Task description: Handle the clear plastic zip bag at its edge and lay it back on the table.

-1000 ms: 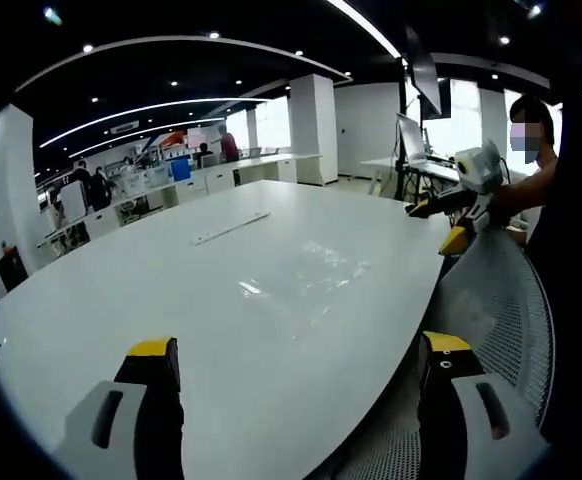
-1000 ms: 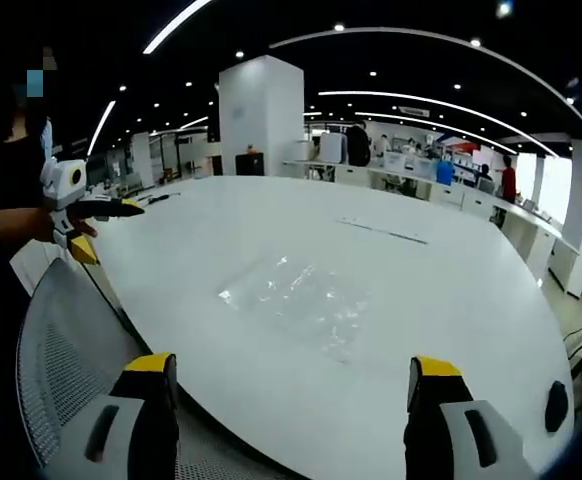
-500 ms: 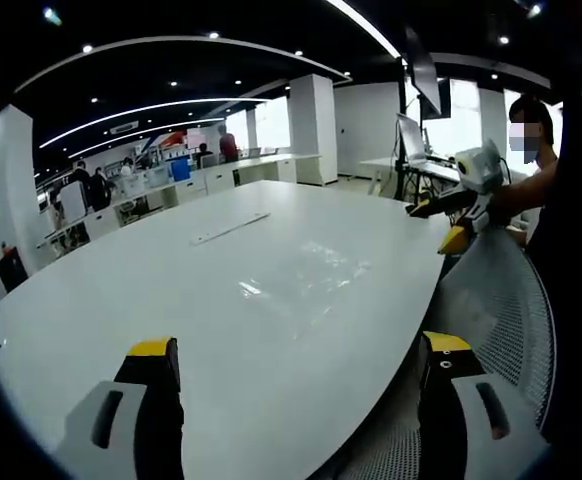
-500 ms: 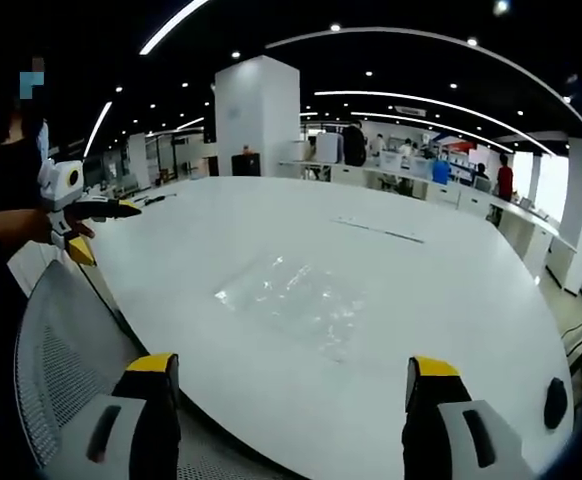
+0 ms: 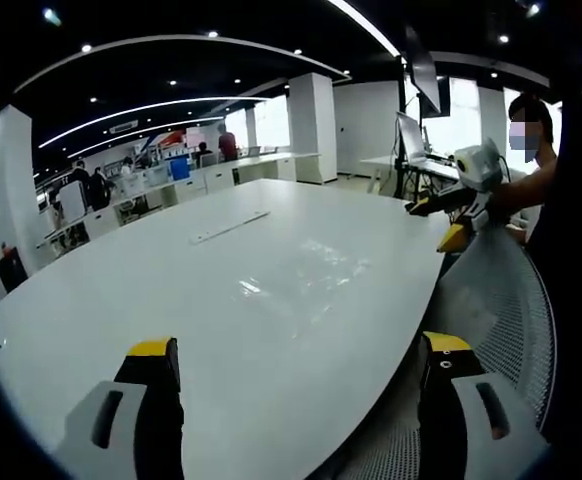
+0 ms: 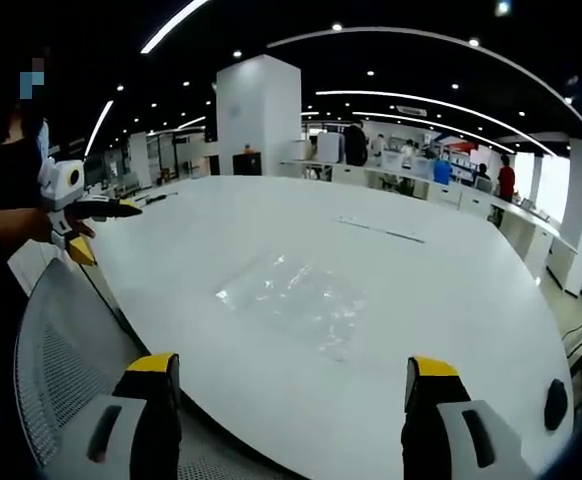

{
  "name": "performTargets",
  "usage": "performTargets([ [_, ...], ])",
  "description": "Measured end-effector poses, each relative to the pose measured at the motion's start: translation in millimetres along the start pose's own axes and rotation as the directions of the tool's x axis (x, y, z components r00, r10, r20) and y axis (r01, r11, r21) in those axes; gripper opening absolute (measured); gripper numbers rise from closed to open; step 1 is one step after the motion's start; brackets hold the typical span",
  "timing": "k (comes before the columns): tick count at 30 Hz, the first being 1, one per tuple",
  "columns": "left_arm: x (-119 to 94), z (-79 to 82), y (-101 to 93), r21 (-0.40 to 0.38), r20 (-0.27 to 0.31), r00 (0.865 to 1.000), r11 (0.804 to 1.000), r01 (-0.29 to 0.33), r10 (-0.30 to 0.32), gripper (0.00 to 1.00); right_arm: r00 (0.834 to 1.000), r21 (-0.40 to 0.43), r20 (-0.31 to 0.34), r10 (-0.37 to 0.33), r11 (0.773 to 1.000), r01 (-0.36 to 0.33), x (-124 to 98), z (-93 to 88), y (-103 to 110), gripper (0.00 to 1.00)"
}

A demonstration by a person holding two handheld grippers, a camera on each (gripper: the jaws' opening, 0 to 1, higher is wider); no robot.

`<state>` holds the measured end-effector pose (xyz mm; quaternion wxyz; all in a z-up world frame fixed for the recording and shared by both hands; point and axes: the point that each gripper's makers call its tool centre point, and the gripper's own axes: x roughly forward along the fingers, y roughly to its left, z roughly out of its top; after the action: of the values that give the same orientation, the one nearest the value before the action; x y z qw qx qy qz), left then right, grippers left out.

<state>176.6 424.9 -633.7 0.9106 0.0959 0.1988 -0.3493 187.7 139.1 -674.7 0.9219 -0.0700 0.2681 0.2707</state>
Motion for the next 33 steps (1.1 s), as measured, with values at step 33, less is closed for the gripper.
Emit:
performTargets([
  [33, 1.6, -0.6, -0.5, 0.012, -0.006, 1.0, 1.0, 0.011, -0.011, 0.99, 0.999, -0.037, -0.044, 0.008, 0.999, -0.009, 9.2, -0.6, -8.9, 0.83],
])
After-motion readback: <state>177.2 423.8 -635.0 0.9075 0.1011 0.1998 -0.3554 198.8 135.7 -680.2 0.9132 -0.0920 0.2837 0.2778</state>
